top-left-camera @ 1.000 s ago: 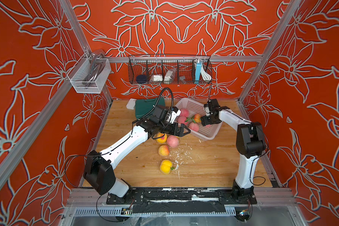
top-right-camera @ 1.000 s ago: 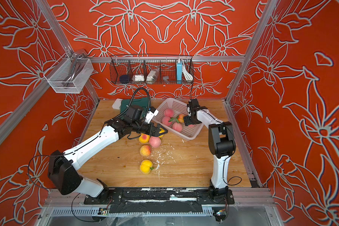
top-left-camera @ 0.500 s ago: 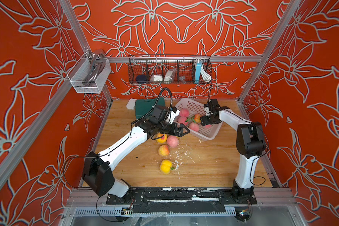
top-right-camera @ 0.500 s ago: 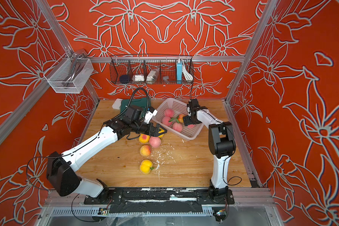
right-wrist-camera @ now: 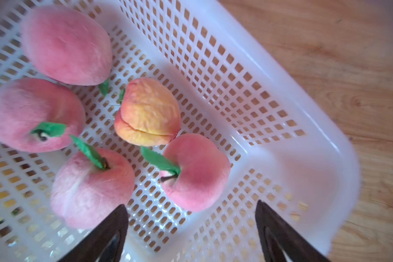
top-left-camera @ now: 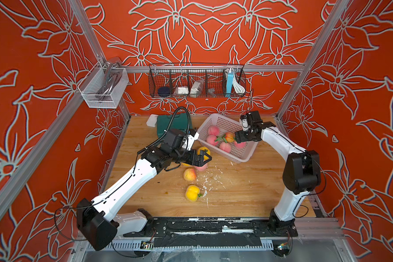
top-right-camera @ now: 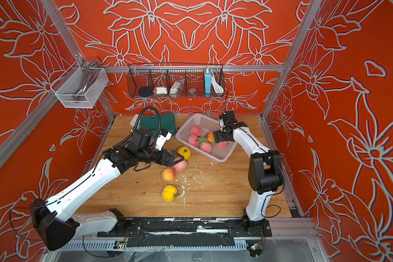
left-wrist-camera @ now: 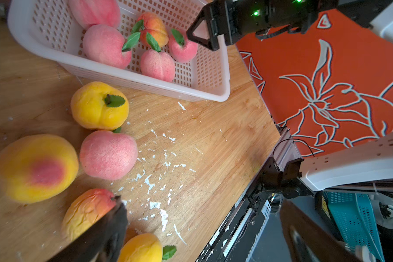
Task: Put the peaches into the basket
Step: Place the peach in the basket, then pick up the peach from the center of the board.
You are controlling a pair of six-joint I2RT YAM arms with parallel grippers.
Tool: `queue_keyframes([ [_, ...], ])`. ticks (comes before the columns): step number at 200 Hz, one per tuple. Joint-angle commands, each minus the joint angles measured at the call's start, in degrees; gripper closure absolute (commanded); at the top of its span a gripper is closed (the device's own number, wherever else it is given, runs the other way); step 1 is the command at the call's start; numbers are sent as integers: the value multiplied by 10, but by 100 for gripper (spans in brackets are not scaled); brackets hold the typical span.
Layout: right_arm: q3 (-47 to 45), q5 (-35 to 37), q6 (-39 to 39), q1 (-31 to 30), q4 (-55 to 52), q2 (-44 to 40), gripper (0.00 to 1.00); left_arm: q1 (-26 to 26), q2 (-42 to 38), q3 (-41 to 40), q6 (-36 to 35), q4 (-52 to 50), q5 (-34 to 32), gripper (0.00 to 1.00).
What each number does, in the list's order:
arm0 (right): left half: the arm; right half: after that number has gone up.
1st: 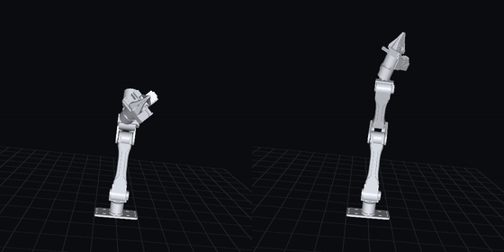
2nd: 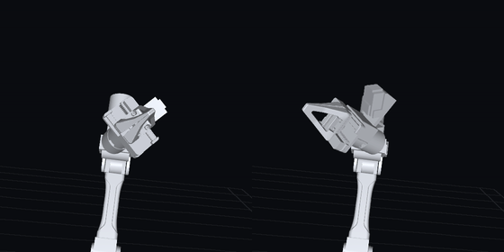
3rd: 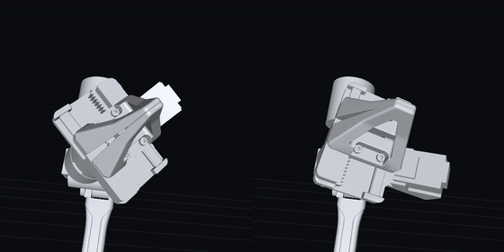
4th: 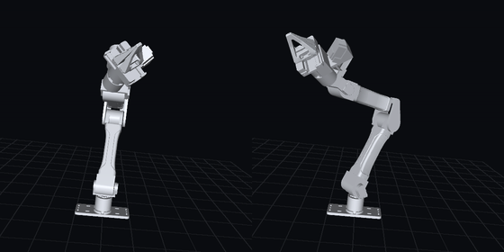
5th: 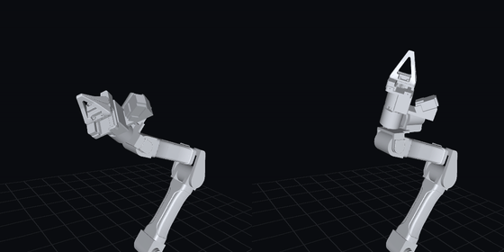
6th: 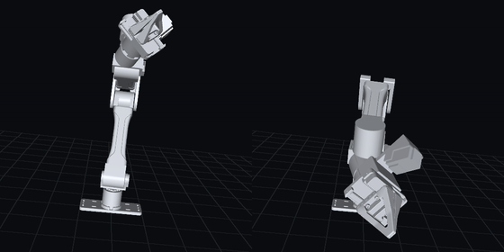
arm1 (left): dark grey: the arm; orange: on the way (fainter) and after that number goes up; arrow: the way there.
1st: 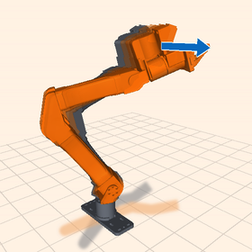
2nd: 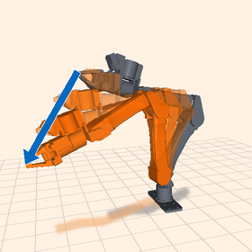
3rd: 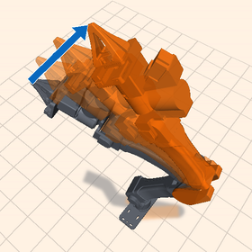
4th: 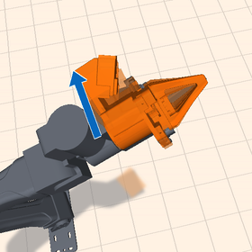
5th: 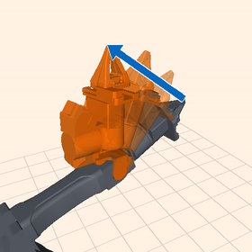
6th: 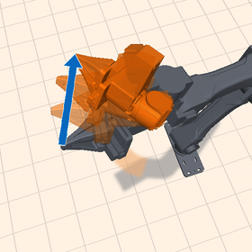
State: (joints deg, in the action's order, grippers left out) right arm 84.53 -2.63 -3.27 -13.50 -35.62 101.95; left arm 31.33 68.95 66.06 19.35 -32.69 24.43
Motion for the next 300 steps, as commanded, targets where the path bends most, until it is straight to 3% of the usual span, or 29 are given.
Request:
queue_keyframes([
  [1, -33, -14, -3, -13, -18, -57, 9, -3, -35, -17, -6, -53, -27, 1],
  [112, -209, -81, -108, -184, 29, -273, 8, -3, -152, -131, 62, -118, -63, 1],
  [171, -336, -97, -194, -320, 113, -368, 9, -3, -169, -182, 103, -92, -53, 1],
  [205, -397, -117, -208, -380, 184, -387, 8, -4, -182, -217, 132, -56, -24, 1],
  [254, -432, -145, -200, -455, 282, -341, 7, -10, -186, -247, 169, -36, 7, 1],
  [300, -456, -147, -212, -477, 376, -304, 6, -39, -211, -262, 178, -73, 21, 2],
])
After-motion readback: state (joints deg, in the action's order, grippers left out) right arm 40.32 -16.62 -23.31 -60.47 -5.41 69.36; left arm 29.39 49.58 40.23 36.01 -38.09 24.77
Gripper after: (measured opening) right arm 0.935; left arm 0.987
